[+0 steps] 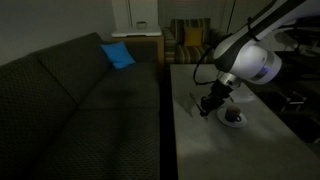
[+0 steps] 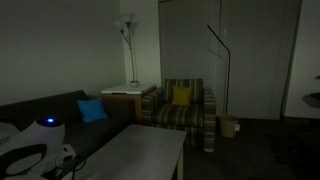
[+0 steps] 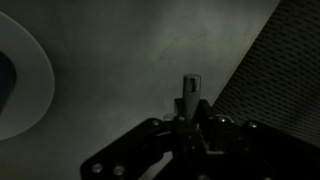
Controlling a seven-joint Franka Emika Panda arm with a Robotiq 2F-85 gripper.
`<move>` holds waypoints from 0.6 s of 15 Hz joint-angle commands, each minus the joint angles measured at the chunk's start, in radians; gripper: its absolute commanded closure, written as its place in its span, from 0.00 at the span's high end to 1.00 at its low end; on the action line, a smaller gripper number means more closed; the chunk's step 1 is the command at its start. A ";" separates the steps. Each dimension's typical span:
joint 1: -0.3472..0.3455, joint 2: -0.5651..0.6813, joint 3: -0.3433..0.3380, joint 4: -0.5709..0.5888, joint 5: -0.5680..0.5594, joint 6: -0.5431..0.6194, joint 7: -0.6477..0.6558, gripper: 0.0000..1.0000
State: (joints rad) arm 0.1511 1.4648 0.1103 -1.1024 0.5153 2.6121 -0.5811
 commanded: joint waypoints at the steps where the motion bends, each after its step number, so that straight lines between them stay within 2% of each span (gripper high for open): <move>1: 0.017 0.000 -0.023 0.002 -0.180 0.040 0.233 0.04; 3: 0.019 0.001 -0.036 0.013 -0.284 -0.004 0.353 0.04; 5: 0.002 0.001 -0.026 0.020 -0.342 -0.043 0.419 0.04; 8: -0.030 0.001 0.003 0.019 -0.365 -0.062 0.470 0.04; 9: 0.008 0.001 0.028 -0.030 -0.348 -0.020 0.514 0.04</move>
State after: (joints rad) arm 0.1497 1.4655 0.0902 -1.0980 0.1744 2.5916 -0.1340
